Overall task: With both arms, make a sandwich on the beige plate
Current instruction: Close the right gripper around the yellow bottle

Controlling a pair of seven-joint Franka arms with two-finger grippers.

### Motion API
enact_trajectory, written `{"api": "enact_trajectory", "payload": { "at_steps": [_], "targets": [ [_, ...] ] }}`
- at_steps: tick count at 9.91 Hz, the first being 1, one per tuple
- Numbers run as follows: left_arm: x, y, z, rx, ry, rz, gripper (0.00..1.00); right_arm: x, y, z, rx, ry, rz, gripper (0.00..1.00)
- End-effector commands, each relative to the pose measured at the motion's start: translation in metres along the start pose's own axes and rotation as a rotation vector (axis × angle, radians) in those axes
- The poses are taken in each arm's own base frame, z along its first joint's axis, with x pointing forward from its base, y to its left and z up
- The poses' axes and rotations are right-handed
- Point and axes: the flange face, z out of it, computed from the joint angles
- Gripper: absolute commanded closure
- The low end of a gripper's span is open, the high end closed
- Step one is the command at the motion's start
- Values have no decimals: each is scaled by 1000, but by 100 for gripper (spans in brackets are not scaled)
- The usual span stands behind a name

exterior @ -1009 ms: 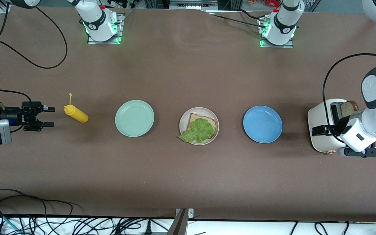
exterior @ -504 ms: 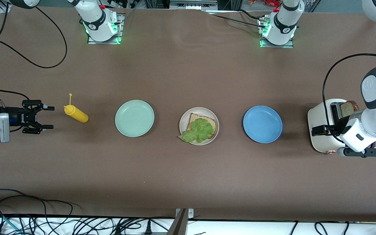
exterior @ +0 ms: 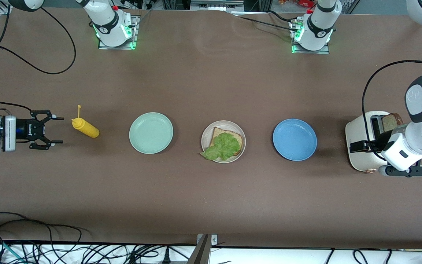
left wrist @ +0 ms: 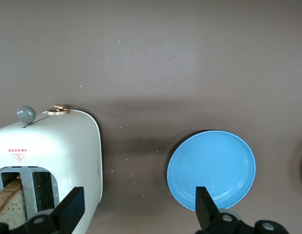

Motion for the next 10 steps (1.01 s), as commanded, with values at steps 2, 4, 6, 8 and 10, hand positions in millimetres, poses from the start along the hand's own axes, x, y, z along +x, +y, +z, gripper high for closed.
{"api": "enact_trajectory", "payload": {
  "at_steps": [2,4,6,8,10],
  "targets": [
    [-2,1,-1,37,-7,6,0,-38,-9,-13,-21,44,-145,0],
    [-2,2,-1,38,-7,6,0,-62,-5,-4,-11,60,-194,0],
    [-2,2,-1,38,-7,6,0,-78,1,10,-1,80,-227,0],
    [-2,2,-1,38,-7,6,0,-90,5,28,9,116,-234,0],
    [-2,2,0,37,-8,6,0,-93,8,46,32,138,-239,0]
  ]
}}
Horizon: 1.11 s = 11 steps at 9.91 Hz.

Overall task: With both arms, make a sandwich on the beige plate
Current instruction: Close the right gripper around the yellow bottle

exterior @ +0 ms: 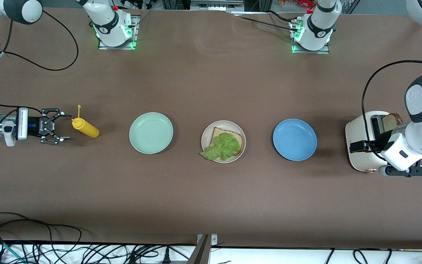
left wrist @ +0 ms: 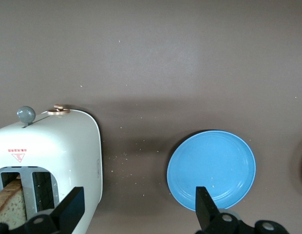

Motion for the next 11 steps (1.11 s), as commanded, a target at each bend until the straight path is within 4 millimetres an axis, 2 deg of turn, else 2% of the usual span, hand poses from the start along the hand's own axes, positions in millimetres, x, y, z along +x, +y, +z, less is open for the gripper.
{"api": "enact_trajectory", "payload": {
  "at_steps": [1,2,4,5,6,7,8,9,11],
  "targets": [
    [-2,2,0,38,-8,6,0,-5,-3,17,3,53,-7,1],
    [-2,2,0,38,-9,6,0,-7,-4,23,5,65,6,6],
    [-3,2,-1,38,-8,6,0,-3,-1,40,10,96,3,8],
    [-2,2,0,38,-9,6,0,-6,-2,44,16,100,15,13],
    [-3,1,-1,37,-8,5,0,-10,-5,49,22,106,28,14],
    [-3,1,0,37,-9,5,0,-8,-3,58,34,111,26,34],
    [-3,1,1,38,-12,5,0,-4,-1,60,37,111,17,63],
    [-3,0,2,37,-14,5,0,-1,0,60,38,109,15,100],
    [-3,0,2,37,-14,5,0,9,4,57,33,93,42,100]
  ]
}}
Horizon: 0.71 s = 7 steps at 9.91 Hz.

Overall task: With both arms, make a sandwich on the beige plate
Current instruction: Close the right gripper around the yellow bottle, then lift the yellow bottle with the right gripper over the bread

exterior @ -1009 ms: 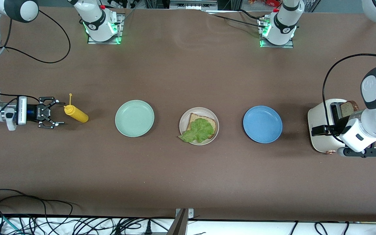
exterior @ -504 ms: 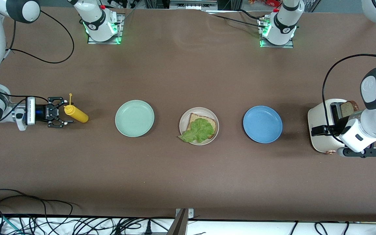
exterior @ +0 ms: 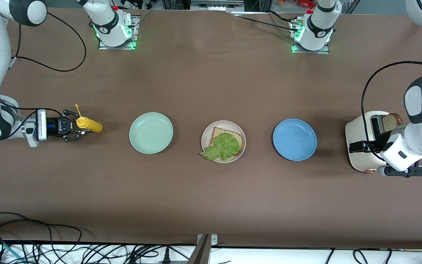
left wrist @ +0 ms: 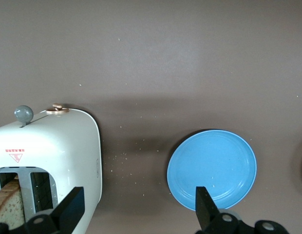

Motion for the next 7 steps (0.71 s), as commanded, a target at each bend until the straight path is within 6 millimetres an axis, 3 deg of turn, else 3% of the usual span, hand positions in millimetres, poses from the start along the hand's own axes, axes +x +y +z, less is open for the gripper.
{"api": "enact_trajectory", "payload": {
  "at_steps": [1,5,7],
  "targets": [
    [-4,1,-3,38,-5,5,0,27,5,-2,-18,-10,45,100],
    [-4,1,-3,38,-5,5,0,139,58,10,-43,-152,89,100],
    [-4,2,-3,38,-5,6,0,195,74,18,-73,-233,112,100]
  ]
}}
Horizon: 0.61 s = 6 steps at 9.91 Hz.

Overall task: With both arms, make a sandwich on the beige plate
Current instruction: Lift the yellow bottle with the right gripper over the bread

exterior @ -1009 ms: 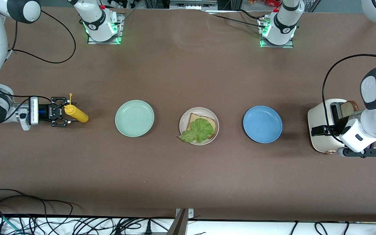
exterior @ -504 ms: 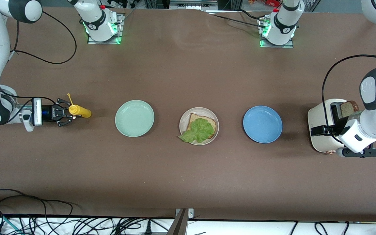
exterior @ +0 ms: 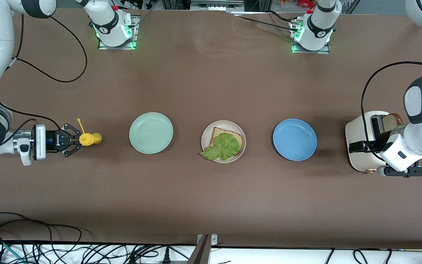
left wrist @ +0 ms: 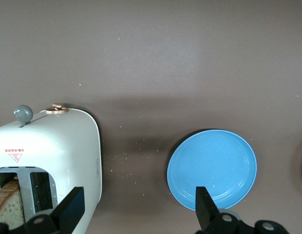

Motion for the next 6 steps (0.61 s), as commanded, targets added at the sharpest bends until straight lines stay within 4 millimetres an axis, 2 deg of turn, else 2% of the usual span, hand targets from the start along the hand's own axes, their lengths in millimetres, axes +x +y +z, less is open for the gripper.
{"api": "enact_trajectory", "payload": {
  "at_steps": [1,4,6],
  "targets": [
    [-4,2,-2,38,-6,6,0,58,10,-6,-59,-104,27,100],
    [-4,0,-3,39,-4,4,0,131,26,35,-173,-282,105,100],
    [-5,-10,-3,37,-10,-4,0,165,27,61,-225,-371,151,100]
  ]
}}
